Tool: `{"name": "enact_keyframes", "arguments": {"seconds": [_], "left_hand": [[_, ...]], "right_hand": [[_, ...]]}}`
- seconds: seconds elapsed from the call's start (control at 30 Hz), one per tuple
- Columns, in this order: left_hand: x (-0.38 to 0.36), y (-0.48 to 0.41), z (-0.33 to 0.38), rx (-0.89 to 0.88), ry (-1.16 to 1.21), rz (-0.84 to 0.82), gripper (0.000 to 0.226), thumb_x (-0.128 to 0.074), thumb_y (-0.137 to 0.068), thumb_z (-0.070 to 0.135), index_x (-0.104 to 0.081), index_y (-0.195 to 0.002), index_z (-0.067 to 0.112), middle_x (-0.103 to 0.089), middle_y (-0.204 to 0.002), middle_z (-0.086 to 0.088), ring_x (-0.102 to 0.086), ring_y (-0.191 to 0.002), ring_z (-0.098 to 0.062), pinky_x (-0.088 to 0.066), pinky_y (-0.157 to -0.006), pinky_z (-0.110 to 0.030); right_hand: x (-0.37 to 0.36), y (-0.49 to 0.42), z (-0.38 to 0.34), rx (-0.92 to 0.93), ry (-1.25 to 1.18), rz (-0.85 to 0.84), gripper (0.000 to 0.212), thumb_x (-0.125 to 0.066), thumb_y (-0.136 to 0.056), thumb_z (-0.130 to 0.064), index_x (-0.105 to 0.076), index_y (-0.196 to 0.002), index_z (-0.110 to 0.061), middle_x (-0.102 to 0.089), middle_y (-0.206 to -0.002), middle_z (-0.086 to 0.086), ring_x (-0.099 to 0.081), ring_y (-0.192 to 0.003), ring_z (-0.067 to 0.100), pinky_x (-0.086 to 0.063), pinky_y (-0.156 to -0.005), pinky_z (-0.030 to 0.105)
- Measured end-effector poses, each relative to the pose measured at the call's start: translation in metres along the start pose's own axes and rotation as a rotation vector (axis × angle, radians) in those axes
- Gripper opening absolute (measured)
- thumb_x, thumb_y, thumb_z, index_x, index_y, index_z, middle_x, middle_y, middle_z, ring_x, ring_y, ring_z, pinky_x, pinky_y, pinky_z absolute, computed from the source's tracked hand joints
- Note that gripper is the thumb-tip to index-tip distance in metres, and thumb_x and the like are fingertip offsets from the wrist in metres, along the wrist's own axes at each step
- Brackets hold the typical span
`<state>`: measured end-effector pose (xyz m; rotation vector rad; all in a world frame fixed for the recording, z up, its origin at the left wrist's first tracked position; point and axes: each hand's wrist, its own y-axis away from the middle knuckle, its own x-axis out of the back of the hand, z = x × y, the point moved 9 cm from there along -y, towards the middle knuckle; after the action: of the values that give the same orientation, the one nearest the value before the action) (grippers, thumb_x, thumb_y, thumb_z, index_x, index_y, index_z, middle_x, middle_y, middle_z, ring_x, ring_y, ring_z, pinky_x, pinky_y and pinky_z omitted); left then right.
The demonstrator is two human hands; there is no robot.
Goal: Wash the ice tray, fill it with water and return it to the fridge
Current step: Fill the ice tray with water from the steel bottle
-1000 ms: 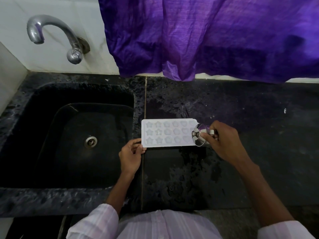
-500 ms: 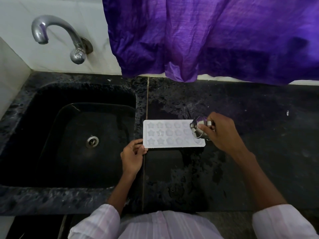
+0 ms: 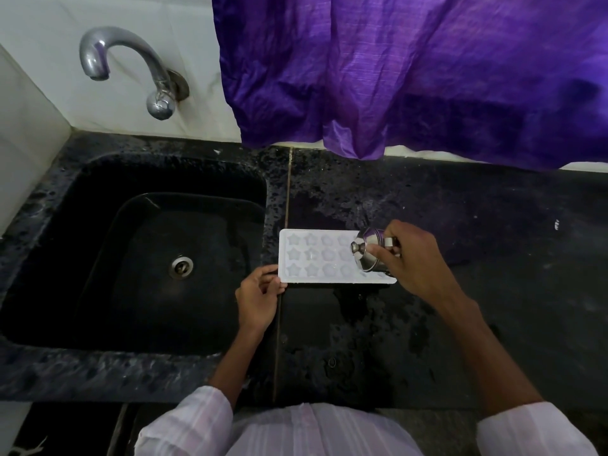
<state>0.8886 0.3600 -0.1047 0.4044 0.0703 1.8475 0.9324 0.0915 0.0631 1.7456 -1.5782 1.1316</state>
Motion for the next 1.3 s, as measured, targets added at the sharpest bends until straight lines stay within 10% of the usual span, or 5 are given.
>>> {"name": "enact_keyframes", "arguments": {"seconds": [1.3], "left_hand": [[0.003, -0.001, 0.004, 0.002, -0.019, -0.040, 0.019, -0.062, -0.093, -0.003, -0.069, -0.108, 0.007, -0.071, -0.084, 0.003, -0.071, -0.073, -0.006, -0.058, -0.070, -0.016]], "right_hand": [[-0.048, -0.063, -0.066, 0.100, 0.022, -0.170, 0.033, -0.073, -0.085, -0.028, -0.042, -0.078, -0.019, -0.041, -0.070, -0.012, -0.039, -0.068, 0.014, -0.031, -0.068, 0.033]]}}
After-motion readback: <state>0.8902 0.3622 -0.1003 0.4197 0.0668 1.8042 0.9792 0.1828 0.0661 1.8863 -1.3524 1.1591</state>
